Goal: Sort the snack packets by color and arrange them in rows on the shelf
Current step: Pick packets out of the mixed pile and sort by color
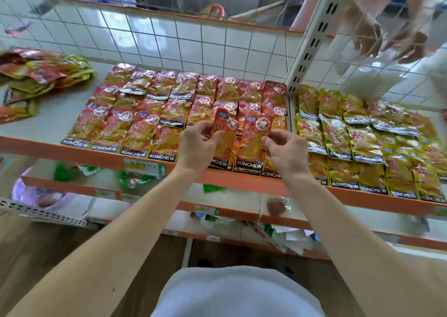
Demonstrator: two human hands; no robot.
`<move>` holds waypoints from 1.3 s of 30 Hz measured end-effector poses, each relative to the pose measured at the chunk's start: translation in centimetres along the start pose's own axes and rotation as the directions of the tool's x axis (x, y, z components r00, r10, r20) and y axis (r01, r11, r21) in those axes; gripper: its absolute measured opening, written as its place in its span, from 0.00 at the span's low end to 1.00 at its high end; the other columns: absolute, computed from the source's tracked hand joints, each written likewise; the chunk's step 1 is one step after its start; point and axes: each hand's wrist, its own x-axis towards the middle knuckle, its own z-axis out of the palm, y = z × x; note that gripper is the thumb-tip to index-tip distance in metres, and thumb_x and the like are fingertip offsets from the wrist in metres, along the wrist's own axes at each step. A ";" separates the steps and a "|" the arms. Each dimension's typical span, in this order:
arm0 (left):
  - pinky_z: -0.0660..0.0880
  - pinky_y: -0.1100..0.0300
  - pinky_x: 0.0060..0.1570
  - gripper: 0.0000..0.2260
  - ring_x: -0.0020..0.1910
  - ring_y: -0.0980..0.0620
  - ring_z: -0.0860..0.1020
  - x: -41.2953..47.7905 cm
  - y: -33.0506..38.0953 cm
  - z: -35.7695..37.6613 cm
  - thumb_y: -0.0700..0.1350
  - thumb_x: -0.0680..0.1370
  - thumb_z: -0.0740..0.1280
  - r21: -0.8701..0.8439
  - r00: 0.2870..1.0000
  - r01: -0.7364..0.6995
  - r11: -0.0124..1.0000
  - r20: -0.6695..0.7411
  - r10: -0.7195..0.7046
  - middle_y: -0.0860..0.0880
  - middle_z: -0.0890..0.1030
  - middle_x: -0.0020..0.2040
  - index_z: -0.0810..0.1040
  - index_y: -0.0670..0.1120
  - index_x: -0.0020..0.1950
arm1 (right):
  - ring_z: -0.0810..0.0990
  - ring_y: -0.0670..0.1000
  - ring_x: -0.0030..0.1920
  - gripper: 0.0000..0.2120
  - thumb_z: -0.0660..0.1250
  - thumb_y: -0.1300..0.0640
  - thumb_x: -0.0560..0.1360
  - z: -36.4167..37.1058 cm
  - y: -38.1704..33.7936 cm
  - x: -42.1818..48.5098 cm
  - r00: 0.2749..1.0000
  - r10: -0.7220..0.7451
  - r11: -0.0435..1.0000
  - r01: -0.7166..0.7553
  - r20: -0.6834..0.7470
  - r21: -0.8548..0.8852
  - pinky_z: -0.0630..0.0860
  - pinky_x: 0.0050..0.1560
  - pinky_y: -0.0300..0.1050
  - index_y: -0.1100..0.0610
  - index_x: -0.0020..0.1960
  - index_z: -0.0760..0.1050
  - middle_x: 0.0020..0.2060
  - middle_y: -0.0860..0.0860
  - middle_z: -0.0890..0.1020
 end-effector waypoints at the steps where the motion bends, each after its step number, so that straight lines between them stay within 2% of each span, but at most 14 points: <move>1: 0.80 0.63 0.43 0.15 0.41 0.53 0.81 0.1 -0.3 0.0 0.46 0.77 0.73 0.044 0.999 -0.042 0.998 0.002 0.042 0.50 0.83 0.46 0.81 0.40 0.61 | 0.84 0.52 0.49 0.14 0.73 0.59 0.76 0.2 0.0 -0.1 1.000 -0.021 1.000 0.021 -0.014 -0.022 0.83 0.53 0.51 0.61 0.60 0.81 0.47 0.51 0.84; 3: 0.76 0.67 0.42 0.17 0.40 0.54 0.79 0.0 -0.8 -0.2 0.47 0.76 0.74 0.151 0.990 -0.142 0.978 0.007 0.142 0.47 0.84 0.47 0.81 0.39 0.61 | 0.83 0.49 0.47 0.16 0.72 0.59 0.77 0.4 0.1 -0.4 0.996 -0.078 0.994 0.075 -0.035 -0.080 0.83 0.51 0.45 0.62 0.63 0.79 0.49 0.52 0.84; 5: 0.74 0.65 0.46 0.19 0.42 0.50 0.79 -0.2 -1.4 -0.3 0.49 0.76 0.74 0.244 0.977 -0.213 0.946 0.027 0.213 0.44 0.84 0.47 0.81 0.38 0.60 | 0.82 0.48 0.48 0.18 0.72 0.59 0.77 0.7 0.0 -0.5 0.987 -0.151 0.977 0.141 -0.050 -0.160 0.80 0.52 0.38 0.62 0.65 0.78 0.52 0.53 0.84; 10: 0.71 0.61 0.48 0.21 0.49 0.42 0.80 -0.5 -2.4 0.1 0.51 0.77 0.73 0.349 0.975 -0.214 0.912 0.027 0.219 0.39 0.82 0.51 0.78 0.36 0.61 | 0.81 0.53 0.58 0.19 0.70 0.60 0.78 1.5 0.1 -0.6 0.962 -0.272 0.921 0.253 -0.024 -0.298 0.76 0.63 0.43 0.63 0.68 0.75 0.58 0.57 0.83; 13: 0.73 0.57 0.50 0.24 0.53 0.42 0.78 -0.7 -2.5 0.5 0.51 0.79 0.71 0.333 0.969 -0.241 0.911 0.037 0.243 0.39 0.77 0.58 0.69 0.39 0.68 | 0.78 0.54 0.60 0.19 0.70 0.58 0.78 1.5 1.4 -0.7 0.935 -0.352 0.864 0.305 -0.047 -0.399 0.73 0.63 0.43 0.62 0.68 0.76 0.58 0.56 0.82; 17: 0.66 0.49 0.65 0.27 0.71 0.44 0.67 -0.5 -3.3 0.3 0.50 0.76 0.66 0.423 0.897 -0.442 0.791 0.192 0.399 0.46 0.67 0.74 0.66 0.44 0.73 | 0.71 0.54 0.65 0.19 0.67 0.54 0.79 1.7 2.9 -0.8 0.892 -0.450 0.791 0.383 -0.029 -0.477 0.69 0.68 0.51 0.57 0.68 0.75 0.64 0.53 0.74; 20: 0.58 0.46 0.73 0.28 0.79 0.49 0.58 -0.2 -3.3 -0.1 0.51 0.75 0.64 0.459 0.844 -0.533 0.711 0.351 0.406 0.52 0.61 0.80 0.66 0.48 0.75 | 0.62 0.54 0.75 0.23 0.67 0.47 0.78 1.8 3.0 -0.9 0.872 -0.470 0.674 0.454 0.136 -0.584 0.60 0.70 0.51 0.50 0.72 0.71 0.75 0.51 0.66; 23: 0.60 0.43 0.69 0.28 0.77 0.49 0.61 -0.2 -3.0 -0.2 0.55 0.75 0.61 0.552 0.832 -0.550 0.626 0.426 0.355 0.53 0.65 0.78 0.68 0.51 0.75 | 0.53 0.53 0.79 0.27 0.62 0.40 0.78 1.9 3.0 -1.0 0.869 -0.407 0.575 0.483 0.281 -0.661 0.56 0.73 0.59 0.45 0.75 0.66 0.79 0.49 0.58; 26: 0.62 0.44 0.65 0.27 0.75 0.47 0.63 -0.5 -2.7 0.1 0.56 0.75 0.61 0.588 0.848 -0.526 0.615 0.417 0.326 0.53 0.68 0.76 0.69 0.51 0.74 | 0.49 0.50 0.80 0.29 0.56 0.36 0.77 2.1 3.0 -1.0 0.889 -0.342 0.543 0.451 0.304 -0.709 0.47 0.74 0.65 0.41 0.76 0.62 0.80 0.47 0.58; 28: 0.63 0.45 0.64 0.26 0.74 0.46 0.63 -0.5 -2.7 0.3 0.56 0.75 0.61 0.598 0.855 -0.514 0.615 0.412 0.314 0.53 0.68 0.75 0.69 0.51 0.73 | 0.50 0.50 0.80 0.29 0.54 0.35 0.77 2.2 3.0 -0.9 0.895 -0.324 0.535 0.440 0.306 -0.721 0.45 0.73 0.65 0.40 0.76 0.61 0.79 0.46 0.58; 33: 0.62 0.46 0.65 0.27 0.75 0.47 0.61 -0.5 -2.7 0.2 0.56 0.75 0.61 0.587 0.854 -0.511 0.628 0.430 0.292 0.54 0.66 0.75 0.68 0.52 0.74 | 0.57 0.51 0.79 0.29 0.56 0.35 0.76 2.1 3.3 -1.1 0.883 -0.354 0.534 0.461 0.308 -0.709 0.49 0.73 0.63 0.42 0.75 0.66 0.78 0.48 0.64; 39: 0.62 0.46 0.64 0.27 0.74 0.47 0.62 -0.4 -2.5 0.4 0.56 0.74 0.63 0.592 0.869 -0.487 0.642 0.404 0.285 0.54 0.67 0.74 0.69 0.52 0.72 | 0.58 0.52 0.78 0.29 0.57 0.35 0.75 2.3 3.1 -1.0 0.885 -0.367 0.522 0.452 0.287 -0.724 0.51 0.74 0.63 0.42 0.75 0.64 0.77 0.48 0.64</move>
